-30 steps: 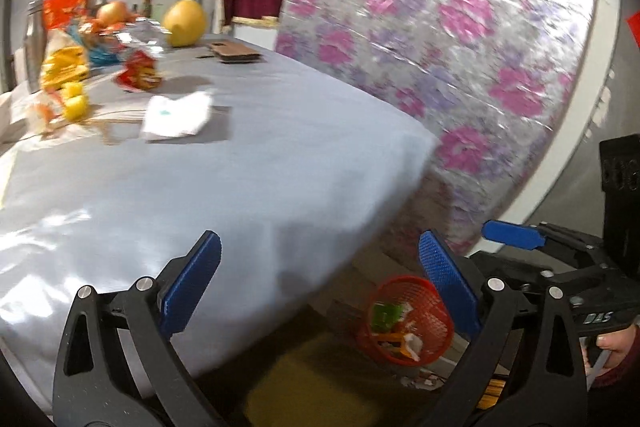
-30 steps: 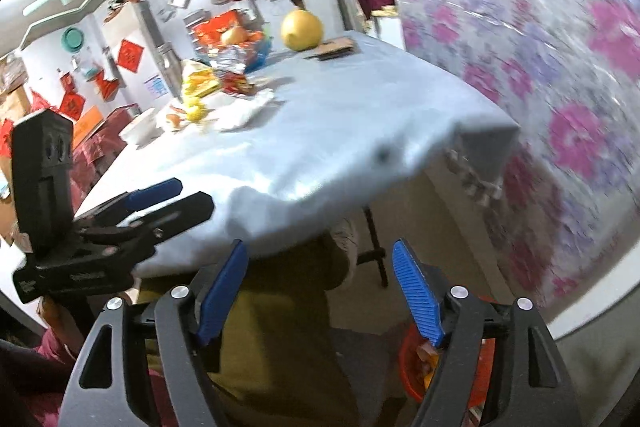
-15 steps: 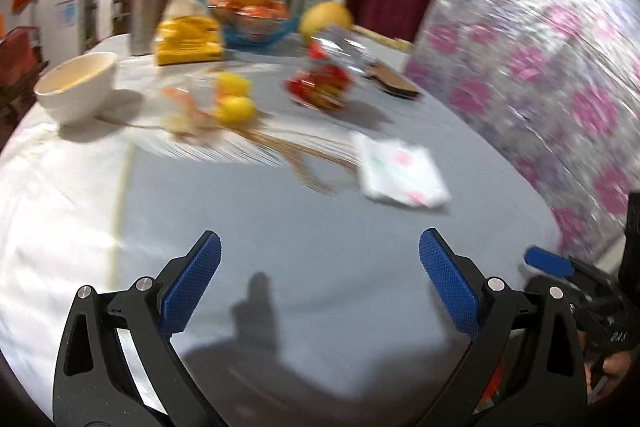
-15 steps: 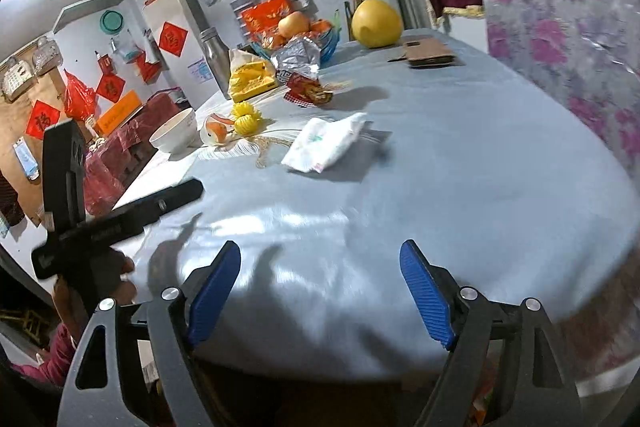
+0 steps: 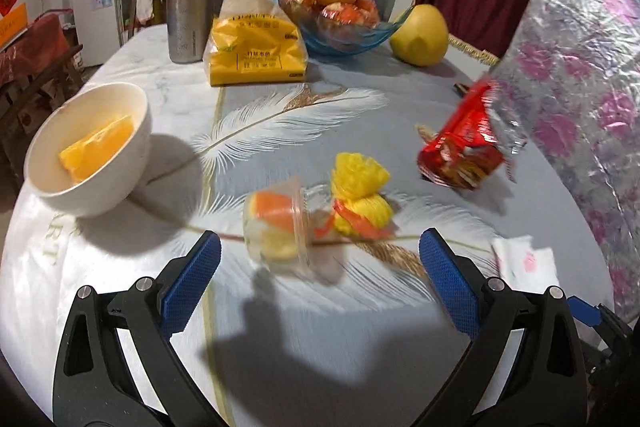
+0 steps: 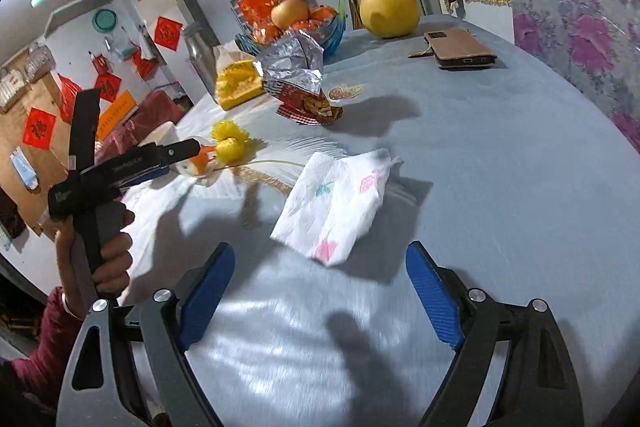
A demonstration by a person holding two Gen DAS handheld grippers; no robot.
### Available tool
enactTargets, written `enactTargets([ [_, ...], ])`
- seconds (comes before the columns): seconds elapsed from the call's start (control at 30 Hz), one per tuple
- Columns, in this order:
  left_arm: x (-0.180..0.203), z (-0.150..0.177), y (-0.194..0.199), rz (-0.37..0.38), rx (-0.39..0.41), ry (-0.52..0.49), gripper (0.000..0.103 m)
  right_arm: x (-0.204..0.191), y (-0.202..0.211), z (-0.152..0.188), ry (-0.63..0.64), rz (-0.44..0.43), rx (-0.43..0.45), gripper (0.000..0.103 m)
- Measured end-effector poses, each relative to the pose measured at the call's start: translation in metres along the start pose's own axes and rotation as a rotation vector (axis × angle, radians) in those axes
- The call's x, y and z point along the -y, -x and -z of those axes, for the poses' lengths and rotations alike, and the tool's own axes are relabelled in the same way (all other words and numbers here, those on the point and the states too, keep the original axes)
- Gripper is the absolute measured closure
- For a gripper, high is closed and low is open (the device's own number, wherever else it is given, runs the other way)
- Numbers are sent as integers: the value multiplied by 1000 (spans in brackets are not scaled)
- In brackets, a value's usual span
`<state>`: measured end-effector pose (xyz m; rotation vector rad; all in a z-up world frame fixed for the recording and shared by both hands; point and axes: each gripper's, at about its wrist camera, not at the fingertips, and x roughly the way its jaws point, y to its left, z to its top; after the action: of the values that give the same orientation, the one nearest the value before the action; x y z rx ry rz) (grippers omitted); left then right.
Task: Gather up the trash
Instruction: 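Grasp the white tissue with the right gripper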
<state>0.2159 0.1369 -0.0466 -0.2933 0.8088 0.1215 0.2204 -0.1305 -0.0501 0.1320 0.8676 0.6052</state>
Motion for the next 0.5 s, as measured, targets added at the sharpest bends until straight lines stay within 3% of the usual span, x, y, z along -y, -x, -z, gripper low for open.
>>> enactTargets([
  [0.17, -12, -2, -14, 6, -51, 43, 8, 6, -22, -12, -40, -23, -34, 15],
  [0.23, -15, -1, -14, -2, -45, 54, 15, 5, -27, -16, -37, -20, -30, 15],
  [0.3, -15, -1, -14, 1, -44, 49, 32, 5, -31, -18, -31, -20, -26, 15],
  [0.37, -11, -1, -17, 3, -54, 32, 40, 3, -33, -20, -18, -8, -20, 19],
  [0.43, -8, 0, -21, -3, -64, 14, 48, 2, -36, -19, 14, 5, -21, 51],
  [0.47, -7, 0, -23, -5, -70, 8, 55, 3, -39, -18, 11, -20, -32, 84],
  [0.5, -8, 0, -24, -8, -67, 8, 61, 5, -41, -17, 2, -40, -43, 101],
])
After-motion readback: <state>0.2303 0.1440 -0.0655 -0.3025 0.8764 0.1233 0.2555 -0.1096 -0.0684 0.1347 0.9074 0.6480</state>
